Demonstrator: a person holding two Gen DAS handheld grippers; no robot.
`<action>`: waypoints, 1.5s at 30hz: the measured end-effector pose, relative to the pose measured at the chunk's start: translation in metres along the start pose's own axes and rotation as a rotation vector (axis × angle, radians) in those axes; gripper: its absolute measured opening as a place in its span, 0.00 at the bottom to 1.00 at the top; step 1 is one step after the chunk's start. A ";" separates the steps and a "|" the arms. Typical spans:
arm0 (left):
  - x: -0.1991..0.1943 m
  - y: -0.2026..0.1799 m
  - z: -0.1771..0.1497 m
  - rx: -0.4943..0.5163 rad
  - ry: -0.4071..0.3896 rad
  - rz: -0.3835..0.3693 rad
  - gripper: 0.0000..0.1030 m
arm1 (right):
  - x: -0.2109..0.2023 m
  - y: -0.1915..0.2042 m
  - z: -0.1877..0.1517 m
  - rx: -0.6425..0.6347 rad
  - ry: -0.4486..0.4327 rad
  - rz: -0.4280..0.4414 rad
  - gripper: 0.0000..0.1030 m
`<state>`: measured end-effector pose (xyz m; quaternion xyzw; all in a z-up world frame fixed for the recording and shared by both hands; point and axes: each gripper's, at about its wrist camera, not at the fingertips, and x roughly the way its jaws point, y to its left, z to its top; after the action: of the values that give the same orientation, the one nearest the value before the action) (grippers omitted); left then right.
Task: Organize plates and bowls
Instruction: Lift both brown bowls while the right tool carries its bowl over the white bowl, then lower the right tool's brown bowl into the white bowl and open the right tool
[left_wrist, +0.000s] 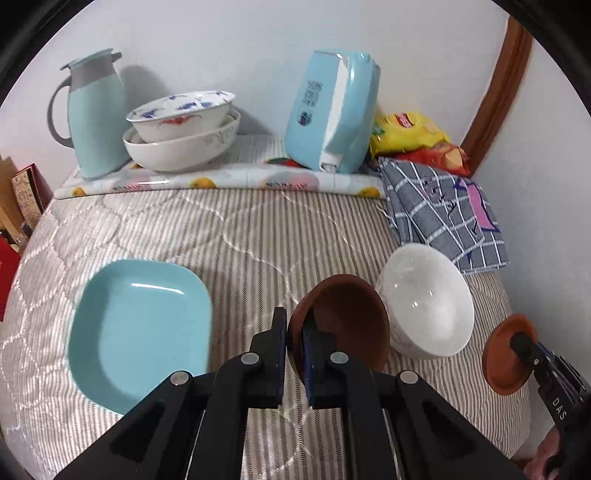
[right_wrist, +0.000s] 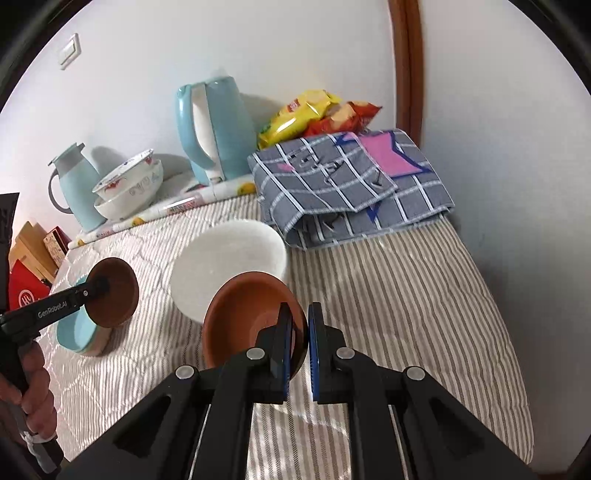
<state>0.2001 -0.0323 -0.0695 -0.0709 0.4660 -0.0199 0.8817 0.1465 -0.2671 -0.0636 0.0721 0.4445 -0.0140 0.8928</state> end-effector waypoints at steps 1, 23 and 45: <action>-0.002 0.002 0.001 -0.001 -0.004 0.004 0.08 | 0.001 0.002 0.003 -0.003 -0.001 0.002 0.08; 0.015 0.038 0.029 -0.060 -0.026 0.041 0.08 | 0.064 0.045 0.045 -0.105 0.071 0.006 0.08; 0.044 0.052 0.040 -0.089 -0.003 0.041 0.08 | 0.121 0.055 0.052 -0.179 0.197 -0.017 0.08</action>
<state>0.2566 0.0189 -0.0903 -0.1004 0.4666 0.0188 0.8786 0.2651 -0.2150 -0.1225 -0.0104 0.5300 0.0253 0.8476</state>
